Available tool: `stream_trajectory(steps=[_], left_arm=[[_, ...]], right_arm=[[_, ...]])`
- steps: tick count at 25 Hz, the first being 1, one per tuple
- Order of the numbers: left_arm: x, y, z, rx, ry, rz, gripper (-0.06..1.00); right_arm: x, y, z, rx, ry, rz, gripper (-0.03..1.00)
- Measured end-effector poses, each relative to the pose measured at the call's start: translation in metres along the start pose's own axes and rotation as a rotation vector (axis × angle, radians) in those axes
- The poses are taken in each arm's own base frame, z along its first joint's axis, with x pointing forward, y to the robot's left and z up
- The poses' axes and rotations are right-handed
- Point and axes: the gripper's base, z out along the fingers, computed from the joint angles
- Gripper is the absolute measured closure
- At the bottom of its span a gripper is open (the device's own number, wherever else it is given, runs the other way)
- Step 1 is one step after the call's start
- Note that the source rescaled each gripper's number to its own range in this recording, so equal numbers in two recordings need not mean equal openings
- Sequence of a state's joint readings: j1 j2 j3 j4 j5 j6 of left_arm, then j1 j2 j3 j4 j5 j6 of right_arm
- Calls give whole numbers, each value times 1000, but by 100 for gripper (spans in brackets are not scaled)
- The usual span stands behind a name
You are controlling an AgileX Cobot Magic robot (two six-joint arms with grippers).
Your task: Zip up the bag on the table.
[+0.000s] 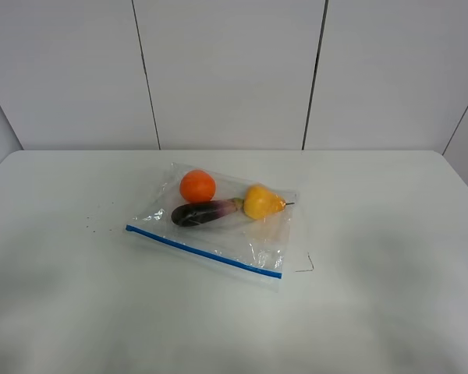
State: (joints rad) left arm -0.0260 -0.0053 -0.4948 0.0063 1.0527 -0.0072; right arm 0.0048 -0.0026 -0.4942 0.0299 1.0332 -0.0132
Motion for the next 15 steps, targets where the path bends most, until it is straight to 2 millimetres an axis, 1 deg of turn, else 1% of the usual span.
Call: stream_trajectory(steps=[15], left_arm=[[0,-1,0,6,0,-3,-4]], right_arm=[[0,0,0,0,1,2,-3]])
